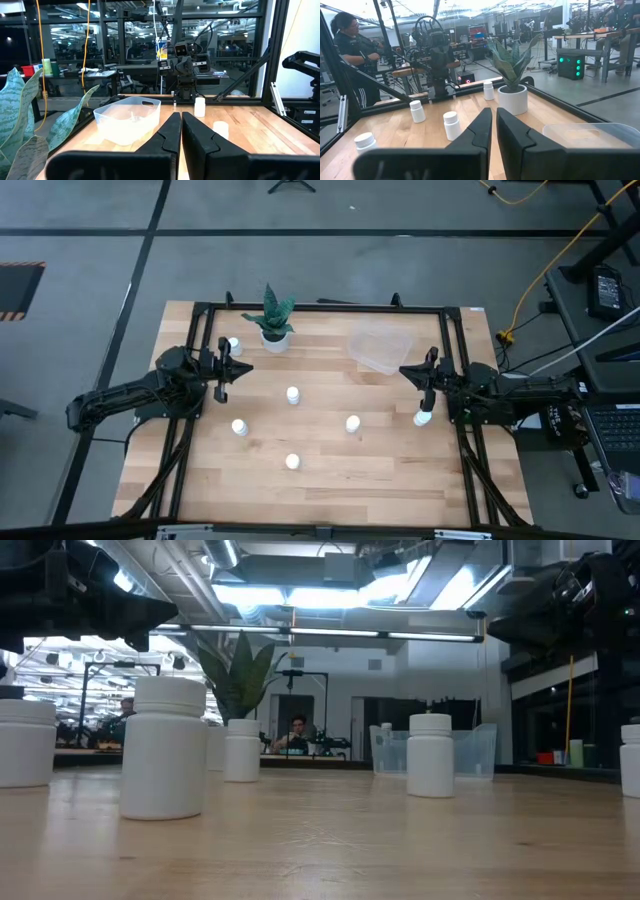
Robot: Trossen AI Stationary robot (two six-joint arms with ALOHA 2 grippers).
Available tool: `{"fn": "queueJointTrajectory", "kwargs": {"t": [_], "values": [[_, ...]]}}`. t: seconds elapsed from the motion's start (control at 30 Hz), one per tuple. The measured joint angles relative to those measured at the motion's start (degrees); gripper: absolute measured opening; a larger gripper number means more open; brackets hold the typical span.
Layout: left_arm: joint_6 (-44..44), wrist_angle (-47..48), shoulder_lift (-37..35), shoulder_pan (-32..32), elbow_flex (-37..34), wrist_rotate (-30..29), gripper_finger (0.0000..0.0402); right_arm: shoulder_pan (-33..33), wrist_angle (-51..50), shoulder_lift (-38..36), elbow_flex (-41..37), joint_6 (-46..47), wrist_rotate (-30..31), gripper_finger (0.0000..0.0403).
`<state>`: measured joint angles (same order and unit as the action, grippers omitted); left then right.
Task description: Pick and place pill bottles into a basket
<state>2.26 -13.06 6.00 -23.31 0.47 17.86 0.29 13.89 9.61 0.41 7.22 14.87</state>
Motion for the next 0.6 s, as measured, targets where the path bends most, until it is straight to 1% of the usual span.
{"fn": "queueJointTrajectory", "kwargs": {"t": [0.37,0.5,0.6], "values": [[0.06,0.24,-0.02,-0.04,-0.02,-0.29,0.0012,-0.02,0.00,0.02,0.00,-0.06,-0.02,0.0032],[0.44,1.80,0.00,-0.04,0.00,-0.96,0.0009,-0.02,0.03,0.01,0.01,-1.38,0.02,0.0032],[1.75,5.25,0.00,-0.04,-0.01,-2.43,0.0004,0.00,0.82,0.02,0.02,-3.15,0.04,0.0032]]}}
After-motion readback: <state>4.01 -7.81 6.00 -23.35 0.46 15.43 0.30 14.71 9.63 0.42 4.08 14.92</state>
